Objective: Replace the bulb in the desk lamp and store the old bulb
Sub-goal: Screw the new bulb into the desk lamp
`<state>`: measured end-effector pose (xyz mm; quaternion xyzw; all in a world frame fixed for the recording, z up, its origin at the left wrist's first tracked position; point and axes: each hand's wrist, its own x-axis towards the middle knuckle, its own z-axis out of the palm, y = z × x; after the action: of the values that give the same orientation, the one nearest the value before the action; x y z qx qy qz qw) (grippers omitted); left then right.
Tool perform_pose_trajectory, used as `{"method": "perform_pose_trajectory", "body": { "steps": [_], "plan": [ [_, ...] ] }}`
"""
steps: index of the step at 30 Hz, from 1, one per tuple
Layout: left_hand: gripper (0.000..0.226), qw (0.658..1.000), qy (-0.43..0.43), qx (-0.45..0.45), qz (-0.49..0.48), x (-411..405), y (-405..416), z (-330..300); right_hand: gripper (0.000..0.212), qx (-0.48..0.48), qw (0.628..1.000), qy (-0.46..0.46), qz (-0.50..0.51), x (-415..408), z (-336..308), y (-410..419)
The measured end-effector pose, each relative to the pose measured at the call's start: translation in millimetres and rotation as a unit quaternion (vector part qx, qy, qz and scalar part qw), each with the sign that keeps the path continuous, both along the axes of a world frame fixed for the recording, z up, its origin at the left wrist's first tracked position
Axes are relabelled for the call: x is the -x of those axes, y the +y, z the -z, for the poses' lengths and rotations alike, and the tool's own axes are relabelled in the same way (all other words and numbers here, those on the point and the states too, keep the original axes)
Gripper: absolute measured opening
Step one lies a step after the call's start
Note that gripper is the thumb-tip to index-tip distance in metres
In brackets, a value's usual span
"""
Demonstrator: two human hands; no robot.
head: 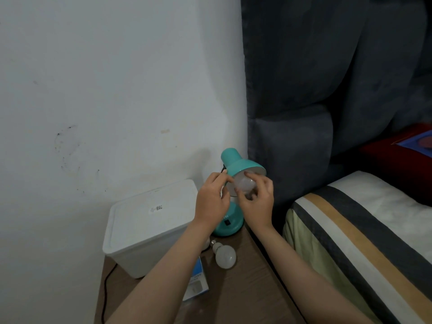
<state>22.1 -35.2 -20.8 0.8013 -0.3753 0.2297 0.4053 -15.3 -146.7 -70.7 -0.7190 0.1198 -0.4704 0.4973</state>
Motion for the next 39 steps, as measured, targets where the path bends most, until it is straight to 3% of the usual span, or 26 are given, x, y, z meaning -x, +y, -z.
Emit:
{"method": "perform_pose_trajectory", "body": {
  "steps": [5, 15, 23, 32, 39],
  "plan": [
    [0.027, 1.000, 0.000, 0.000, -0.001, -1, 0, 0, 0.041, 0.046, 0.998, 0.004, 0.030, -2, 1, 4],
    [0.026, 1.000, 0.005, 0.001, 0.002, -1, 2, 0, 0.048, -0.026, 0.999, -0.039, -0.011, 4, 14, 4],
    [0.026, 1.000, 0.003, -0.001, 0.002, 0, 3, 0, 0.048, 0.012, 1.000, -0.024, -0.005, 0, 13, 1],
    [0.027, 1.000, 0.008, 0.004, 0.003, 0, 3, 0, 0.044, -0.097, 0.995, -0.005, -0.001, -3, 4, 4],
    [0.026, 1.000, 0.004, 0.005, 0.001, 2, 2, 1, 0.064, -0.067, 0.998, 0.004, -0.014, -3, 14, 4]
  ]
}}
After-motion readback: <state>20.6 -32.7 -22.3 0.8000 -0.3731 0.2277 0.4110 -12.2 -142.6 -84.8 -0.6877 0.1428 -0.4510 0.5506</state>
